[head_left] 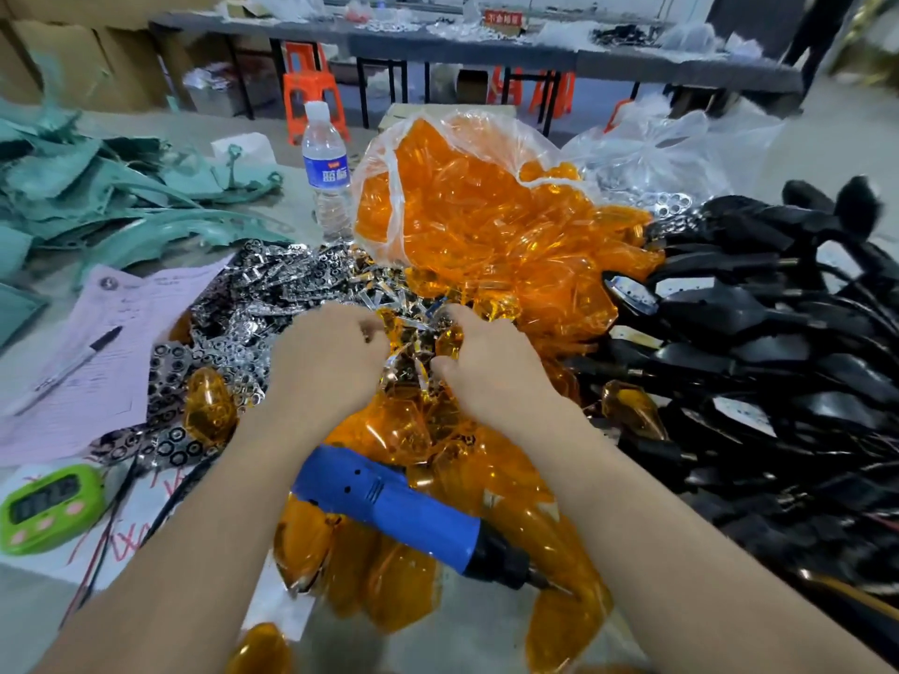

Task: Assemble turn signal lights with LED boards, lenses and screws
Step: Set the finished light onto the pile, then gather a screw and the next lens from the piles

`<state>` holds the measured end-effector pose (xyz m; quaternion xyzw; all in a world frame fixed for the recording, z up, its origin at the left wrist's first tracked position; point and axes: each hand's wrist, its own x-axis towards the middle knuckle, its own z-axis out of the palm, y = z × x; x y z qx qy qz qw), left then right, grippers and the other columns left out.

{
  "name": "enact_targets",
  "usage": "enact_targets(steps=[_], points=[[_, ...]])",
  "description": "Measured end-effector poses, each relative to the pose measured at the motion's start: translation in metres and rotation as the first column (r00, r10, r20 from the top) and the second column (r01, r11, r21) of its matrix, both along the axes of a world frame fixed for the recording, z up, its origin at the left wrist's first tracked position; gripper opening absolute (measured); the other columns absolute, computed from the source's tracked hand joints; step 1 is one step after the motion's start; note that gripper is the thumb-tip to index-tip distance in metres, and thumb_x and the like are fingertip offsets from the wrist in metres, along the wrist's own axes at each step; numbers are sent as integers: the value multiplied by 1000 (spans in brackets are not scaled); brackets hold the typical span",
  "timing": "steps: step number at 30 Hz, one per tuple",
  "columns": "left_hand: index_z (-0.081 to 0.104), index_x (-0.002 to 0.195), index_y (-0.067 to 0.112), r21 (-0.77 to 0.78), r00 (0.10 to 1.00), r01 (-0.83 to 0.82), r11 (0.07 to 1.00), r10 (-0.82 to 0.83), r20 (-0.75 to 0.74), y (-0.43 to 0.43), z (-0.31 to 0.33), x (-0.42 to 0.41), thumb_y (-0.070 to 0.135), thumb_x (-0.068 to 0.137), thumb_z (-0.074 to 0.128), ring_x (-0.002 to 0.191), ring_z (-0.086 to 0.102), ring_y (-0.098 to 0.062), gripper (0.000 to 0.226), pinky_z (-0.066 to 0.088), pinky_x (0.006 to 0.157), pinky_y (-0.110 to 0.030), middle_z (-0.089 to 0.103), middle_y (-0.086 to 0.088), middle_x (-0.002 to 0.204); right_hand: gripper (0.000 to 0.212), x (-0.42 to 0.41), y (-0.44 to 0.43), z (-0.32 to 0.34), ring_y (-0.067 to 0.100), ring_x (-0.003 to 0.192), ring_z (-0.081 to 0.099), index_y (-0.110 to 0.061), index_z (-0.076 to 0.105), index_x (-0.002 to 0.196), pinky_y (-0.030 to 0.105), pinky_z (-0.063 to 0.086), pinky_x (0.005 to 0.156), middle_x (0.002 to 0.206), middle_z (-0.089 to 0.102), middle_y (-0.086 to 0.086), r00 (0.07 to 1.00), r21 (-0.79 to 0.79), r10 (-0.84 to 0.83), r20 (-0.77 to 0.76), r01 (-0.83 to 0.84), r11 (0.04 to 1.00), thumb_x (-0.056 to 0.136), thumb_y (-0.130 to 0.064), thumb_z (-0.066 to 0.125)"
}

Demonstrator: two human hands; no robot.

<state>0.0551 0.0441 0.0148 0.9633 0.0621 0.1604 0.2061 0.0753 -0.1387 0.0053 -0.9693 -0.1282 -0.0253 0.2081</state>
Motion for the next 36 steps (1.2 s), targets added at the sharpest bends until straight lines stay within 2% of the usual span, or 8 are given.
enact_targets(steps=[3,6,9,14,21,25,31,36], points=[[80,78,34,-501,999,25,865,-6,40,11,8,-24,30,94,70,59,68,-9,19,46,52,-14,73,13,65,31,8,20,-2,34,111,61,-19,57,125,47,45,95,120,69,9,999,-202,-29,31,34,979,98,-33,65],[81,92,28,-804,999,30,594,-43,6,16,7,-42,16,93,75,71,75,-13,13,61,68,-25,79,0,77,15,6,16,-4,21,82,63,-21,60,99,37,55,75,94,69,2,997,1,-71,-10,71,997,92,-12,70],[78,103,23,-862,995,-18,506,-76,-66,12,0,-54,11,93,74,80,78,-18,17,60,76,-26,80,-4,84,23,-4,1,7,17,76,62,-27,62,89,31,44,67,86,67,-4,997,65,-60,47,57,996,84,-8,75],[76,102,16,-901,993,-2,433,-105,-53,-6,-5,-74,3,96,68,82,79,-17,17,59,71,-17,81,-2,87,39,-25,-17,17,31,89,70,-23,76,108,36,51,71,96,74,8,991,-342,47,123,-2,940,83,4,63],[69,92,9,-981,999,-33,193,-11,-36,-18,-2,-97,-1,98,60,75,77,-21,15,63,69,-24,79,-9,84,54,-15,-27,-6,27,90,64,-30,54,148,35,55,64,115,73,11,998,-223,22,-60,-35,974,100,-5,55],[58,89,9,-978,1000,-13,208,-25,-19,-16,-2,-102,-3,95,61,80,78,-22,14,62,71,-25,80,-10,90,37,-6,-21,-2,28,102,64,-24,65,124,43,53,89,110,70,6,993,-278,57,-99,-83,957,93,-4,61],[68,80,12,-921,992,64,385,-122,18,-21,2,-104,2,88,74,91,74,-6,13,49,84,-30,79,4,92,30,-23,-43,17,8,77,64,-34,64,88,20,46,51,98,65,-8,982,299,-162,-94,183,936,79,-15,86],[71,70,23,-944,966,120,308,-257,39,-44,7,-106,8,81,80,74,63,-15,20,53,74,-26,68,-2,79,45,-82,-38,10,4,91,68,-44,69,109,24,54,71,102,70,-8,952,805,-104,-289,301,511,93,-2,69]])
